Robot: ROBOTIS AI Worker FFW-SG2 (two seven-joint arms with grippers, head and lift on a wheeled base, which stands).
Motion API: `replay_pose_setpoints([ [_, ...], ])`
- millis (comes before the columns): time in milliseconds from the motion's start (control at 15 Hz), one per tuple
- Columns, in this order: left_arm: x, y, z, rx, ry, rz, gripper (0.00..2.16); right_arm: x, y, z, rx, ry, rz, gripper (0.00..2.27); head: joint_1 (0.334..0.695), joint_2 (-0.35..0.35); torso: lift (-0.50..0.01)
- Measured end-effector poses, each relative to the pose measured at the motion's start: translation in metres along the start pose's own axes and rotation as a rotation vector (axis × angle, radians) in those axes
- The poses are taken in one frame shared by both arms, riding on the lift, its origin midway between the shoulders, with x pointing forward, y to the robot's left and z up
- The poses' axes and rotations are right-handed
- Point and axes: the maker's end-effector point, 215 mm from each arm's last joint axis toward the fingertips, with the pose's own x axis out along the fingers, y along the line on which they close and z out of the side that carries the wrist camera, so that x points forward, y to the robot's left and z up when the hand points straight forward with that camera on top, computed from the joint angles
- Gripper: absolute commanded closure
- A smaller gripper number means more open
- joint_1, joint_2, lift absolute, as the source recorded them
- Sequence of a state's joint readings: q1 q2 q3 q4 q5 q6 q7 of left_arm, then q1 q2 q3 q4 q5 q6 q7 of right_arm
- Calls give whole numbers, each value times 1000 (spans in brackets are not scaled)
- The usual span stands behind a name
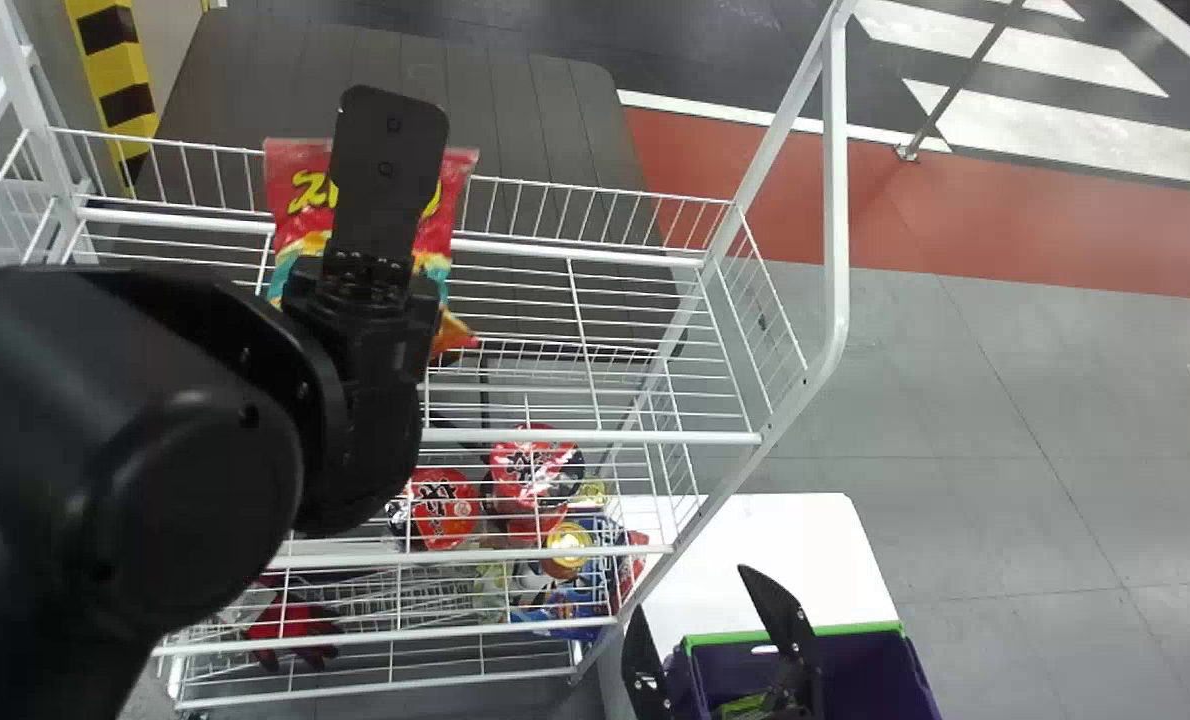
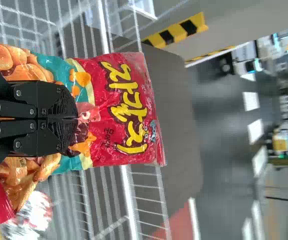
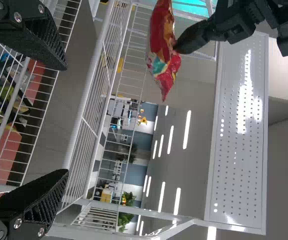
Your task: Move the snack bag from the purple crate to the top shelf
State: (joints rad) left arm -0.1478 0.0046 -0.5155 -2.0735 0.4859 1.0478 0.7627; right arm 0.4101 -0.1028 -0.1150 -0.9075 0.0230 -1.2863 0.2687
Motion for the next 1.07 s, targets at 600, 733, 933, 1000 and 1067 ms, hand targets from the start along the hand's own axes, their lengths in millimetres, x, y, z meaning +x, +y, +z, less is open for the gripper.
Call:
replay_pose_setpoints([
  [600,14,58,23,-212,-314,87,1501,-7,8,7,-5,-17,6,80,695,-254,0],
  [733,17,72,22,-202,-382,108,1501,-8,9,9,-6,-22,5,80,695,-233,0],
  [933,22,88,15,-164,-488,127,1501,-11,11,11,-7,-27,7,80,695,-206,0],
  [1000,23,93,11,-160,-520,130,1501,-11,11,11,-7,-27,7,80,695,-200,0],
  [1067,25,99,6,-159,-541,133,1501,-12,12,11,-7,-28,7,80,695,-193,0],
])
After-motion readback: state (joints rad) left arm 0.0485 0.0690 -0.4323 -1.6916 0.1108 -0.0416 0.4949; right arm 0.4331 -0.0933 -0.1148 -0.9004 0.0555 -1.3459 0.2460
